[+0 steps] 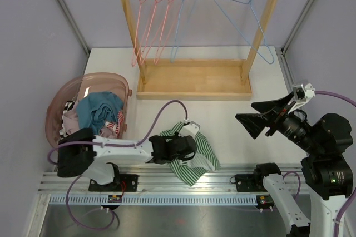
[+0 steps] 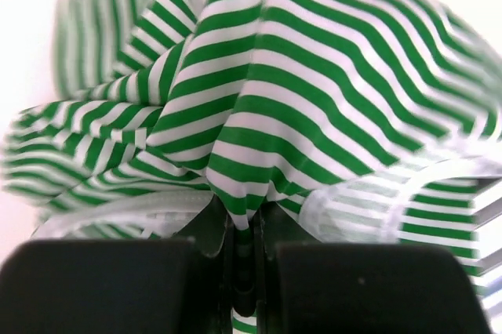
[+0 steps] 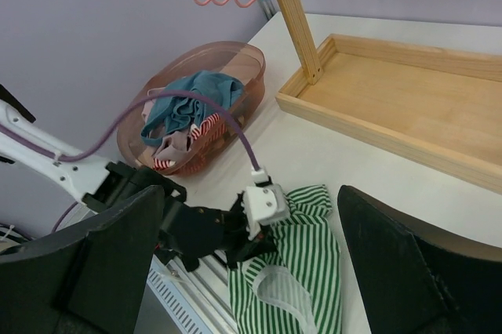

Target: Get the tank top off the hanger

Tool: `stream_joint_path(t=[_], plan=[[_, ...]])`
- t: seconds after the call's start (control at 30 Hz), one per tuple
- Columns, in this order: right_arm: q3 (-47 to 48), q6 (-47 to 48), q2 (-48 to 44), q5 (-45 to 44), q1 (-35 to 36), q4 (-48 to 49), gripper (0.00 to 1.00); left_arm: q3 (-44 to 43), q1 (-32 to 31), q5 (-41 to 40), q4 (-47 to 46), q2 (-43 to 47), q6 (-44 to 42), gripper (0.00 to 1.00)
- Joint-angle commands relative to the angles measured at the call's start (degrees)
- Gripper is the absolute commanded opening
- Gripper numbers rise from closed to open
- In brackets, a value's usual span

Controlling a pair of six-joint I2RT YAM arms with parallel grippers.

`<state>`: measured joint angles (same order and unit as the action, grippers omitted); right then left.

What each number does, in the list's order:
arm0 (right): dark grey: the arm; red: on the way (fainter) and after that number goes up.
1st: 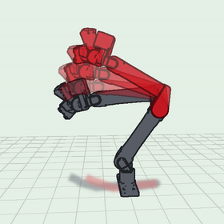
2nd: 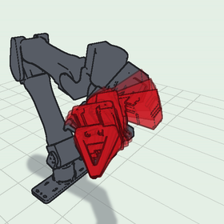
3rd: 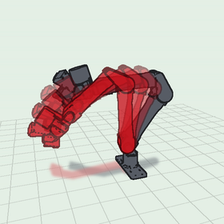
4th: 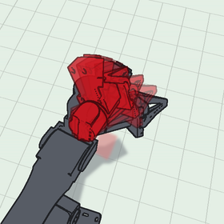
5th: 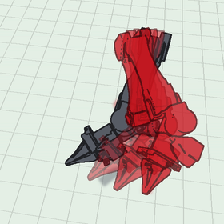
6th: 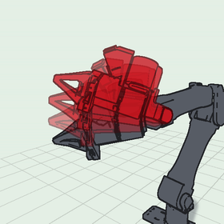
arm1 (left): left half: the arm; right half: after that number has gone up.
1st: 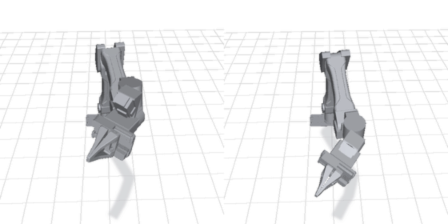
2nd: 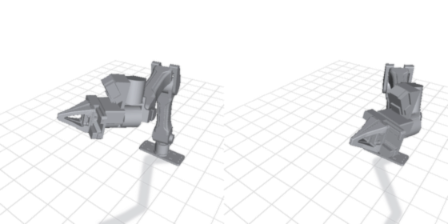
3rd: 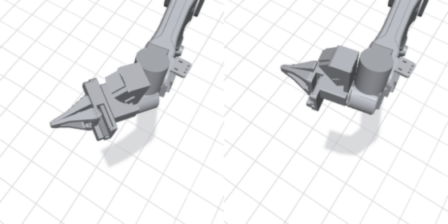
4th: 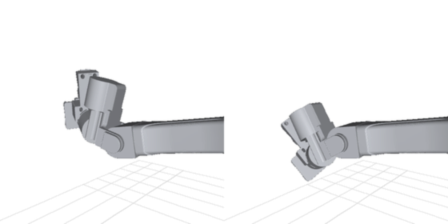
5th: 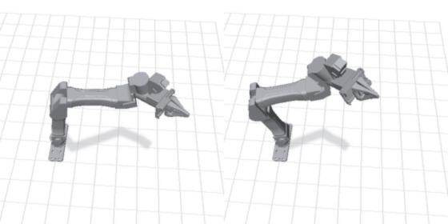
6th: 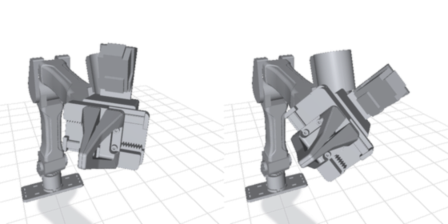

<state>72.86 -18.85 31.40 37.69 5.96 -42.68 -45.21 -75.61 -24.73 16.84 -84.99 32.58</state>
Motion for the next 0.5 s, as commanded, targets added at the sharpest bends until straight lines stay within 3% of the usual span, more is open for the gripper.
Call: stream_joint_path(t=[0.0, 0.13, 0.33, 0.47], plan=[[1.4, 0.1, -0.5, 1.0, -0.2, 1.9, 1.00, -1.1, 0.0, -13.1, 10.5, 10.5, 5.7, 0.00], [1.1, -0.3, -0.3, 0.6, -0.2, 2.3, 1.00, -5.0, 0.3, -22.5, 23.2, 22.6, 11.7, 0.00], [1.0, -1.3, -0.1, 0.3, -0.2, 3.4, 0.99, -15.6, 2.3, -35.9, 46.4, 27.4, 20.1, 0.00], [1.5, -1.6, -0.1, 0.3, -0.2, 4.1, 1.00, -21.6, 6.0, -39.0, 51.6, 31.8, 18.0, 0.00]])
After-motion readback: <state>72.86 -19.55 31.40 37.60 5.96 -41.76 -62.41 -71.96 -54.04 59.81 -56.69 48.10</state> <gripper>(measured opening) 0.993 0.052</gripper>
